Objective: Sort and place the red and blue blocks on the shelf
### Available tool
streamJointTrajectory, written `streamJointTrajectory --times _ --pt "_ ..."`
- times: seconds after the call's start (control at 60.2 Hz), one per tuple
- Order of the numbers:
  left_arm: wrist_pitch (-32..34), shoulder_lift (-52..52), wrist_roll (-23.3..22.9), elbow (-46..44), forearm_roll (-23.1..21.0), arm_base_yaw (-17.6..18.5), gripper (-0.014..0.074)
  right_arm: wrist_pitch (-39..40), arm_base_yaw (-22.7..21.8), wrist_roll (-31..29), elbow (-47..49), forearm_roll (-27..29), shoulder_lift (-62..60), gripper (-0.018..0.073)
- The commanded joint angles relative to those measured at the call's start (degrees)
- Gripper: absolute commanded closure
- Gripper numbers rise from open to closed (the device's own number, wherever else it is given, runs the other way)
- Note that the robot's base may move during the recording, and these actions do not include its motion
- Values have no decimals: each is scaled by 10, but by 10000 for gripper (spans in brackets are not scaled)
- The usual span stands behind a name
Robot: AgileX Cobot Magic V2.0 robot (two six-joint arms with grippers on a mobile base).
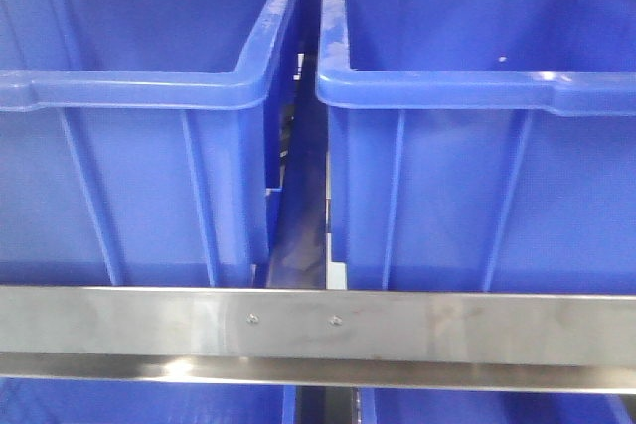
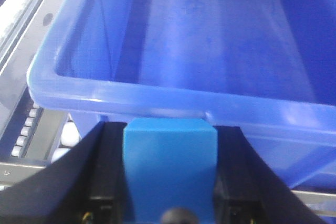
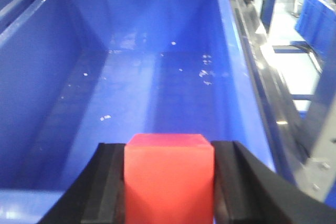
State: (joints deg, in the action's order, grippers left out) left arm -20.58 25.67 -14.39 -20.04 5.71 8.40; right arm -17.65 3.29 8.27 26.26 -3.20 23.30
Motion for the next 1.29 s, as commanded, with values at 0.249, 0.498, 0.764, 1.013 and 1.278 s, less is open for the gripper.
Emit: streamJointTrajectory --times 0.249,0.498,0.764,1.013,1.278 --pt "49 2 0 -18 -2 3 468 52 -2 -3 16 -4 3 501" --pt "49 2 0 -18 -2 3 468 52 -2 -3 16 -4 3 501" --pt "49 2 0 -18 -2 3 468 52 -2 -3 16 -4 3 501" --pt "49 2 0 -18 -2 3 468 52 -2 -3 16 -4 3 501" --pt "49 2 0 -18 -2 3 468 52 -2 -3 16 -4 3 501"
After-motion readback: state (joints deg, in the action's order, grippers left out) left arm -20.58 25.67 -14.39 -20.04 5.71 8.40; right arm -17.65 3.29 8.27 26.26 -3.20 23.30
